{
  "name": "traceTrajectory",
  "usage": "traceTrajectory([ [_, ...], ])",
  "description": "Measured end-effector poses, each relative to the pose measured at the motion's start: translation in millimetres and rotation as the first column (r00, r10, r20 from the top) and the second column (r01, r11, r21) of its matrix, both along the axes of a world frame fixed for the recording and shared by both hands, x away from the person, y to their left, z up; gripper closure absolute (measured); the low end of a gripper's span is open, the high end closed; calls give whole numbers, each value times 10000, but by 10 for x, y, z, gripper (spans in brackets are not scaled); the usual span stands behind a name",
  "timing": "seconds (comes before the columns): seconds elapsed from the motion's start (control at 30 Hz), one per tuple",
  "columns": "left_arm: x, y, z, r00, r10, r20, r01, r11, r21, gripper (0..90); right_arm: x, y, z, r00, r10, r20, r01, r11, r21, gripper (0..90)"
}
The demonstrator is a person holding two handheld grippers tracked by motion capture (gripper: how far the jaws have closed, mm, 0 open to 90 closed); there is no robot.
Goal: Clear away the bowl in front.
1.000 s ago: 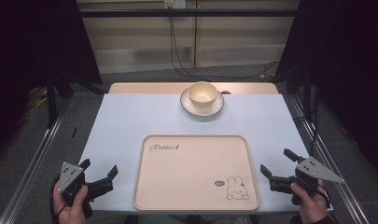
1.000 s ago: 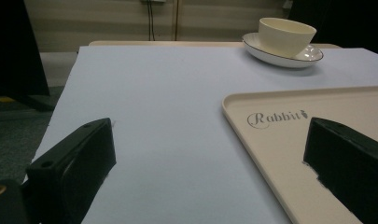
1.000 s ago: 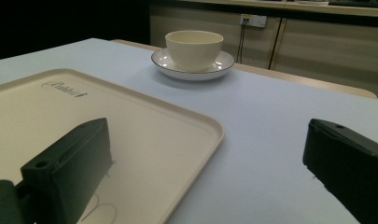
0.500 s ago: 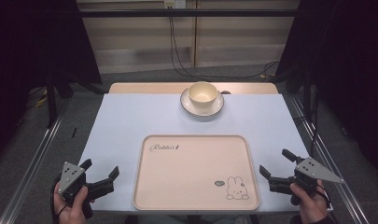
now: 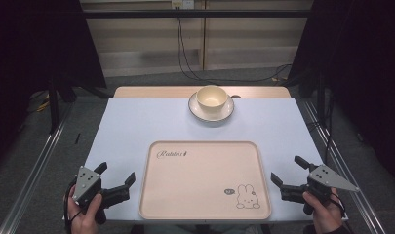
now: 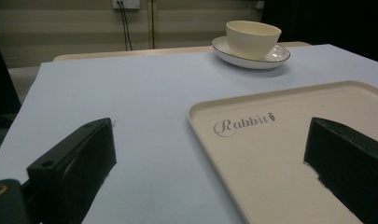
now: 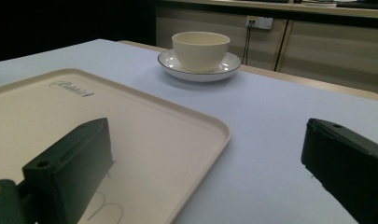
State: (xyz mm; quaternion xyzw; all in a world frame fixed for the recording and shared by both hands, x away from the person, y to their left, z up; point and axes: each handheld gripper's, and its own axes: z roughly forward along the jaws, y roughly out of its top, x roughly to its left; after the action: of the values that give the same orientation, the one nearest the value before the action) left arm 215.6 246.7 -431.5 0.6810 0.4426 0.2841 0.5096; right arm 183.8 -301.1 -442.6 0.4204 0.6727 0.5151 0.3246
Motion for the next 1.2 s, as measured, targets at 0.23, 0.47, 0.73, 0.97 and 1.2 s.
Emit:
traceTrajectory([
  [0.23, 63, -183, 48, 9993, -224, 315, 213, 9992, 340, 26, -2, 2, 2, 9999, 120, 71, -120, 9999, -16, 11],
  [0.47, 163, -461, 66, 9943, -1059, 109, 1059, 9944, 56, 26, -1, 7, -2, 9999, 121, 95, -121, 9999, 6, 8],
  [0.73, 315, -718, 140, 9848, -1708, 325, 1705, 9853, 98, 24, 4, 13, -14, 9998, 215, -35, -214, 9997, 121, 8],
  [0.97, 449, -960, 207, 9646, -2466, 930, 2461, 9691, 172, 25, 0, 16, -11, 9995, 329, 2, -329, 9994, 101, 8],
  [1.2, 604, -1193, 217, 9575, -2789, 735, 2791, 9602, 90, 27, 0, 17, -11, 9994, 339, 7, -339, 9994, 106, 8],
])
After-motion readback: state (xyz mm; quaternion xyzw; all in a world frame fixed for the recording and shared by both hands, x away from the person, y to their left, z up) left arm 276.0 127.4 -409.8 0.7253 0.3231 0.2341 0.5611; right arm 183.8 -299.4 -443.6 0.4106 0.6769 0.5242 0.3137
